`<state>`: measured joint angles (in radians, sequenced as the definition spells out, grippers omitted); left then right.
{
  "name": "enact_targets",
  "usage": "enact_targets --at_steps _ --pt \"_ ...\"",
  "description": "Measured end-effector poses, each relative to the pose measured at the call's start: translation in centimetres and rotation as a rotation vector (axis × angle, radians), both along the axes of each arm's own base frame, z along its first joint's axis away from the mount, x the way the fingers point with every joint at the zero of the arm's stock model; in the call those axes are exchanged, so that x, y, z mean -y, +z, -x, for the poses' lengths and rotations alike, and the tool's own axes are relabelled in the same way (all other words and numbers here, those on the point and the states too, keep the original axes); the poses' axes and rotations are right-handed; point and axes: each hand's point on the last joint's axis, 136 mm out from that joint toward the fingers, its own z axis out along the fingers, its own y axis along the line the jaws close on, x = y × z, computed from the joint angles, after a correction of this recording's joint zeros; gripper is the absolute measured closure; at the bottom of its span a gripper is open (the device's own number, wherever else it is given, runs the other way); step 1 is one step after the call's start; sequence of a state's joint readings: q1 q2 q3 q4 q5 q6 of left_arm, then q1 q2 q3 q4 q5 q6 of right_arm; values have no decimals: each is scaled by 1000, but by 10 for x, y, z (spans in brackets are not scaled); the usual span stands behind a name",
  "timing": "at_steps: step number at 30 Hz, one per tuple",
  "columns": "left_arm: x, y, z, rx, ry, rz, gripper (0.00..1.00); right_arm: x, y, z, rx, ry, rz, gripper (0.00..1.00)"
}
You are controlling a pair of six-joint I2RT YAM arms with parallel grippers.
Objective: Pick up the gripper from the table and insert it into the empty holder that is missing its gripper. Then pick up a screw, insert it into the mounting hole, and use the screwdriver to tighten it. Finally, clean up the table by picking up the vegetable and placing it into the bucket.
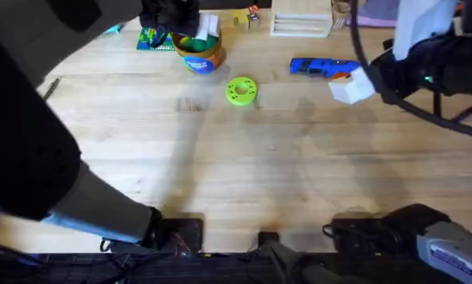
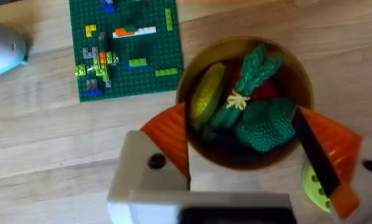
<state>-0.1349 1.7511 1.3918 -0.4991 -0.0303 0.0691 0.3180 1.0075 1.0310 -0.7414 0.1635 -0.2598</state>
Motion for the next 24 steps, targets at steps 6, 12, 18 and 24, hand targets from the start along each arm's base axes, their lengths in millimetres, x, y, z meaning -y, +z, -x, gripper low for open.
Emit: enact_targets --at_steps 6,12,18,24 --pt "14 48 37 30 -89 -38 241 8 47 23 163 -51 -116 8" --pt "63 102 114 63 -289 -62 987 18 90 55 327 -90 -241 10" --pt "92 121 171 59 -436 -67 303 25 112 78 423 -101 -307 10" --pt "109 137 192 110 -508 -50 9 29 119 87 456 -106 -334 10"
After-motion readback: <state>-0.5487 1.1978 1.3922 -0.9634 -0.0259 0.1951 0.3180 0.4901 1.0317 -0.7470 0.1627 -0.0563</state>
